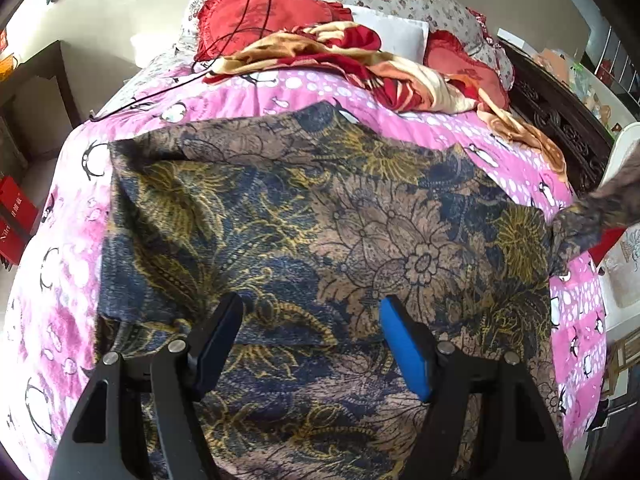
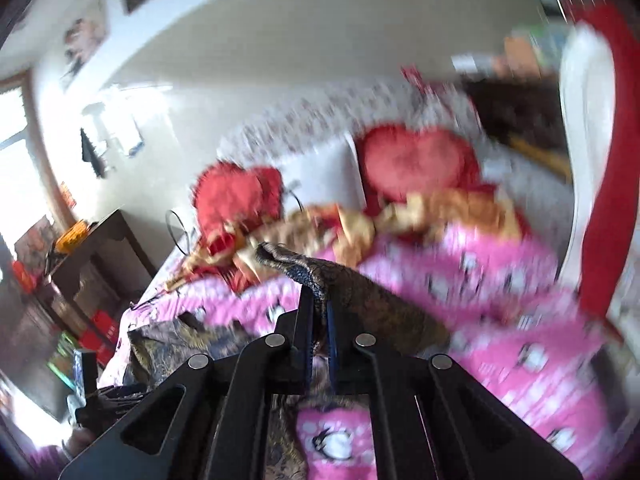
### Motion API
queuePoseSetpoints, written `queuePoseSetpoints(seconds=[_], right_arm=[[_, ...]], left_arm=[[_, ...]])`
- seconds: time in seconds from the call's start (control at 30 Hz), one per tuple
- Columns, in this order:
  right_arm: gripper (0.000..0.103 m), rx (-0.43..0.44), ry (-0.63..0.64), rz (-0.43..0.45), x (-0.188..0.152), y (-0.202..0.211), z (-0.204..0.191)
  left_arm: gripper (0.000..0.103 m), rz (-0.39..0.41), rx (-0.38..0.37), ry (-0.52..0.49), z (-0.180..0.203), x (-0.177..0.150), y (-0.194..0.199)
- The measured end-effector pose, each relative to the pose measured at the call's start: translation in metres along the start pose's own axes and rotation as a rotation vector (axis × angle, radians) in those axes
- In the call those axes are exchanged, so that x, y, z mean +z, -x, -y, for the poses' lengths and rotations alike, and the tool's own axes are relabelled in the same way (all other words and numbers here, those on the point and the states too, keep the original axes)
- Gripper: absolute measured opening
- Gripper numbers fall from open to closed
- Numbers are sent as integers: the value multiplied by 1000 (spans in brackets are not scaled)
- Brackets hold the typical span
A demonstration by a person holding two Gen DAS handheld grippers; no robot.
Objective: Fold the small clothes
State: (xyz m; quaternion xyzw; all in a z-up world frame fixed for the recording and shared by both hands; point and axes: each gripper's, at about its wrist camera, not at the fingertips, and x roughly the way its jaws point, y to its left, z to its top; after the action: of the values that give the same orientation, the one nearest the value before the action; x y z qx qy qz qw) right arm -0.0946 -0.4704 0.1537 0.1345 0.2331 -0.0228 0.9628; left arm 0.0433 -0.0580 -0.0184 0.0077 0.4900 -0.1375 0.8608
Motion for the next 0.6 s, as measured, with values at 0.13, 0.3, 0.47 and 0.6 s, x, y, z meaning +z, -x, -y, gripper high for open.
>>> queuePoseSetpoints(seconds=[0.13,0.3,0.47,0.6], right_arm=[[2,18,126,79,23,44,-31],[2,99,162,164,40,95,-63],[1,229,115,220,55,134,-72],[1,288,132,278,59,159,-78]], left_arm=[[75,17,-5,12,-4,3,9],[75,37,-18,17,-2,6,21],[75,49,-19,4,-2,4,32],[75,64,-27,13,-7,2,42]])
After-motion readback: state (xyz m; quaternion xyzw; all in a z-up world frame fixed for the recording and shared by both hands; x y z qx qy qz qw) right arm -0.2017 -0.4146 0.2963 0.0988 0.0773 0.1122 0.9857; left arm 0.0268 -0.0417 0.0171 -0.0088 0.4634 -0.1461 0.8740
